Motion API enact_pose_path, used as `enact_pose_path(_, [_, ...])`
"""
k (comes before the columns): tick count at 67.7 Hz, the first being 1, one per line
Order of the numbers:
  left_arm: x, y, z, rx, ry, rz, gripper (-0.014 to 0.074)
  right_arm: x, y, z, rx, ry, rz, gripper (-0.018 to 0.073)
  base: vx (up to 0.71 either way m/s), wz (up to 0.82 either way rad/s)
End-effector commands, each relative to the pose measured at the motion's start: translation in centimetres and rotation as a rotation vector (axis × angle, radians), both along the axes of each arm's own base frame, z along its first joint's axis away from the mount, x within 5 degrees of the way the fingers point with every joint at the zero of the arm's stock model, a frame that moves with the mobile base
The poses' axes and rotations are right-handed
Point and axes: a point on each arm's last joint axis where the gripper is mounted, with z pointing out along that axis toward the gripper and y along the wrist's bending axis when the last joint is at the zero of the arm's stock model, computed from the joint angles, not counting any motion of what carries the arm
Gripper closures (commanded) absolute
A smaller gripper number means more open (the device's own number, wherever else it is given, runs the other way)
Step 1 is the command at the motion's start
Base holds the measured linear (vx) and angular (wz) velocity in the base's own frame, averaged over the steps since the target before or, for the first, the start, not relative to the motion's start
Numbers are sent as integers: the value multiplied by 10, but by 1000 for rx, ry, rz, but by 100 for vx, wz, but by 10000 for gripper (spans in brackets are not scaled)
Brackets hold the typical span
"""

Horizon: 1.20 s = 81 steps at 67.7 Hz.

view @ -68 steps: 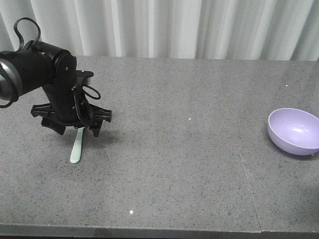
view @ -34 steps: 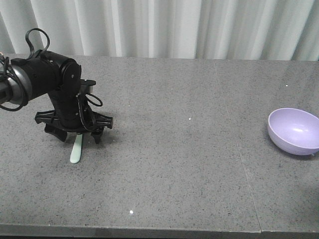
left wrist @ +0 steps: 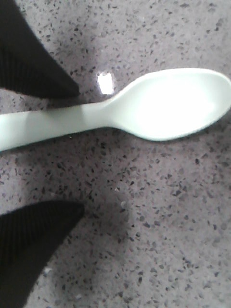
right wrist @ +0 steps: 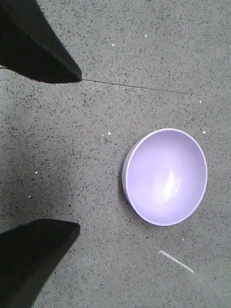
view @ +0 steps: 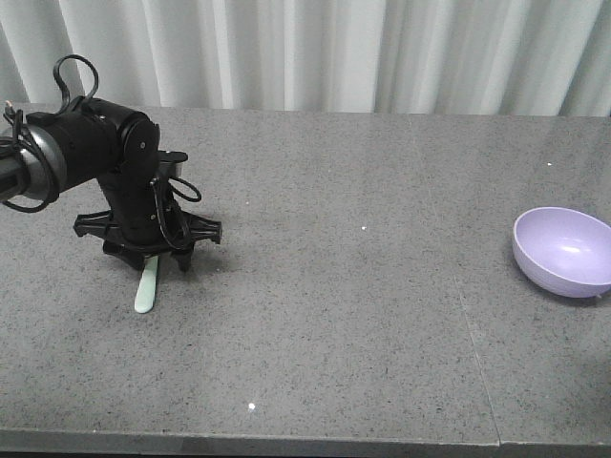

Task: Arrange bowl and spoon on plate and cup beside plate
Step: 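Lower the left gripper onto the green spoon handle, close, and lift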

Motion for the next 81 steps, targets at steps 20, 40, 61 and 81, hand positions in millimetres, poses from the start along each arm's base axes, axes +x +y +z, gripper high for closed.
enact_pose_path(20, [-1,3,18,6,-44,3,515,3,-1,15,-21,-95,7,-13,0,0])
enact_pose_path(40, [-1,3,25,-2,-80,-20,604,3,-1,15,-23,-95,7,-13,0,0])
enact_pose_path(61, [-31,13,108,-55,-295,-27,604,3,-1,15,-23,-95,7,-13,0,0])
enact_pose_path(81, [-89,36,193,-73,-507,-21,604,3,-1,15,-23,-95,7,-13,0,0])
